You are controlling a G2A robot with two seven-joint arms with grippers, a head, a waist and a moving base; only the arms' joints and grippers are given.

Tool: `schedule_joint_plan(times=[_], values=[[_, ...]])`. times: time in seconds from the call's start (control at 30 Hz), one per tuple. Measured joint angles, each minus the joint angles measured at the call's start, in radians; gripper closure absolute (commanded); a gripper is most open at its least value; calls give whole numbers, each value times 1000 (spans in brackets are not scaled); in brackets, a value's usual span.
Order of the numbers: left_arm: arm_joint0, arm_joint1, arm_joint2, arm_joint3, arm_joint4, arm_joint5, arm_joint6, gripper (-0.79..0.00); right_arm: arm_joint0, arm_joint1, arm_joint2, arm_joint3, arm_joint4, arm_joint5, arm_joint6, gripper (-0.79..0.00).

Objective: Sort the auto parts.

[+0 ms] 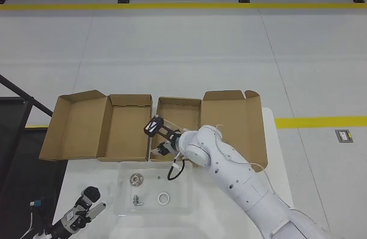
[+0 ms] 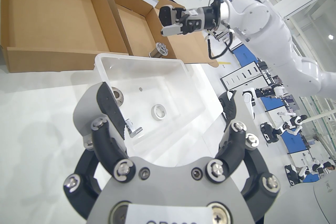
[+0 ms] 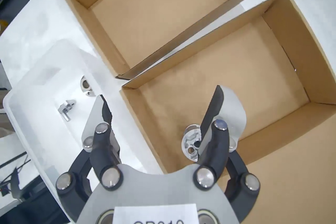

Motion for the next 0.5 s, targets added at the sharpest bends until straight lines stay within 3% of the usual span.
schedule_joint_plan(times=[0.2, 0.23, 0.5], values=[[0, 0, 0, 0, 0, 0, 0, -785, -227, 59, 21, -394, -182, -53, 153, -717], [0, 0, 0, 0, 0, 0, 0, -785, -243, 61, 15, -418, -196, -58, 169, -785], [0, 0, 0, 0, 0, 0, 0, -785, -254, 56, -18, -427, -227, -26, 227, -785]])
